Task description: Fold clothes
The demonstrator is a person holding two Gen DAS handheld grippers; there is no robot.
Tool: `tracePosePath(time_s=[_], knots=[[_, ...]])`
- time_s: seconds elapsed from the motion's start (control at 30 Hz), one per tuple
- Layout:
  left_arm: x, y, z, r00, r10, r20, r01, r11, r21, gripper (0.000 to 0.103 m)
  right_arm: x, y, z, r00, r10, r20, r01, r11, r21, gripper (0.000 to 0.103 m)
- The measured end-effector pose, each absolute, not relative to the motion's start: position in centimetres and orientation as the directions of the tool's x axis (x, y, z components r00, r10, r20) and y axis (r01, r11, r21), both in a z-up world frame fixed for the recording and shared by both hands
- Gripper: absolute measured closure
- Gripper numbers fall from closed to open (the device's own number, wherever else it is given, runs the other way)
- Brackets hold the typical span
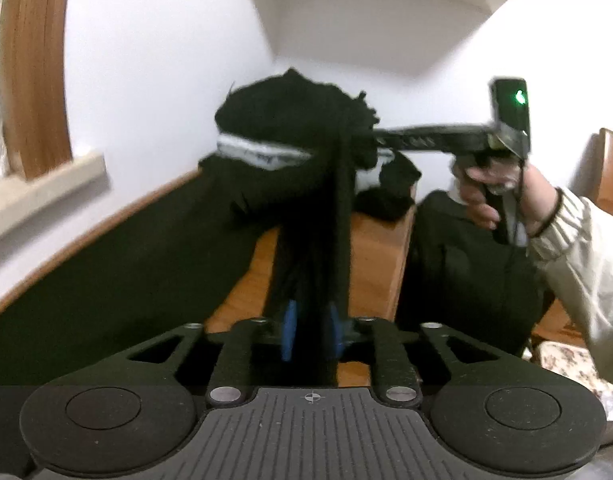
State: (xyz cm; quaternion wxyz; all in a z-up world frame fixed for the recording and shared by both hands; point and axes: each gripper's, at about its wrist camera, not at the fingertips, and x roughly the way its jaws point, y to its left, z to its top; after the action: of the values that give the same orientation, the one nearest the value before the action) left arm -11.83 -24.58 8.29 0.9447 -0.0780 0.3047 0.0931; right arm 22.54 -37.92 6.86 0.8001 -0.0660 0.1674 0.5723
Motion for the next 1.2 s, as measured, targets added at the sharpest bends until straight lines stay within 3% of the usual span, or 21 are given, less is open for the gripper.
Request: tracePosePath(time_s=[0.17,0.33,0.43,0.5,0.63,0.83,0.87,0.9,0.93,1.03,1.2], knots=[[-12.2,-22.4,7.3,0.769,0.190,-0.611,-0.297,0.951,-0.079,0.064,23.6,-36.7,4.9,0.297,0.850,-0.435,-0.931,0.359,0.065,0.063],[-13.0,-19.0,4.4,0.723,0.245,-0.646,-0.392,0.915,-0.092,0.064,21.2,-33.5,2.8,0.257,0.833,-0.490,-0.955,0.295,0.001,0.055],[-14.8,-17.7,2.9,0.713,0.267,-0.648,-0.436,0.893,-0.113,0.053,19.2,-31.6,2.0,0.241,0.827,-0.507,-0.968,0.243,-0.065,0.054],[-15.8,-17.1,2.5,0.715,0.273,-0.644,-0.456,0.880,-0.133,0.053,18.5,-30.3,2.0,0.196,0.820,-0.537,-0.980,0.181,-0.082,0.050],[-16.8,-17.2,2.1,0.714,0.290,-0.638,-0.469,0.874,-0.127,0.053,17.5,-28.0,1.8,0.119,0.787,-0.605,-0.992,0.069,-0.105,0.049],[-17.7,-17.7,1.5,0.713,0.321,-0.623,-0.477,0.874,-0.095,0.051,17.7,-27.3,1.3,0.131,0.734,-0.666,-0.990,0.057,-0.131,0.051],[-17.7,-17.9,1.4,0.712,0.328,-0.621,-0.475,0.876,-0.082,0.050,17.7,-27.4,1.1,0.128,0.730,-0.671,-0.990,0.053,-0.131,0.064],[-17.6,-18.1,1.3,0.711,0.333,-0.619,-0.475,0.877,-0.073,0.050,17.8,-27.5,1.0,0.125,0.726,-0.676,-0.990,0.048,-0.132,0.089],[-17.7,-18.2,1.2,0.712,0.337,-0.617,-0.473,0.878,-0.067,0.049,17.8,-27.9,1.0,0.122,0.729,-0.674,-0.990,0.044,-0.132,0.095],[-17.6,-18.2,1.1,0.712,0.340,-0.614,-0.475,0.878,-0.065,0.049,17.9,-29.4,1.5,0.147,0.756,-0.637,-0.985,0.054,-0.163,0.099],[-17.7,-18.3,1.6,0.711,0.338,-0.617,-0.479,0.875,-0.072,0.048,20.1,-35.5,4.7,0.310,0.819,-0.483,-0.949,0.231,-0.216,0.100]])
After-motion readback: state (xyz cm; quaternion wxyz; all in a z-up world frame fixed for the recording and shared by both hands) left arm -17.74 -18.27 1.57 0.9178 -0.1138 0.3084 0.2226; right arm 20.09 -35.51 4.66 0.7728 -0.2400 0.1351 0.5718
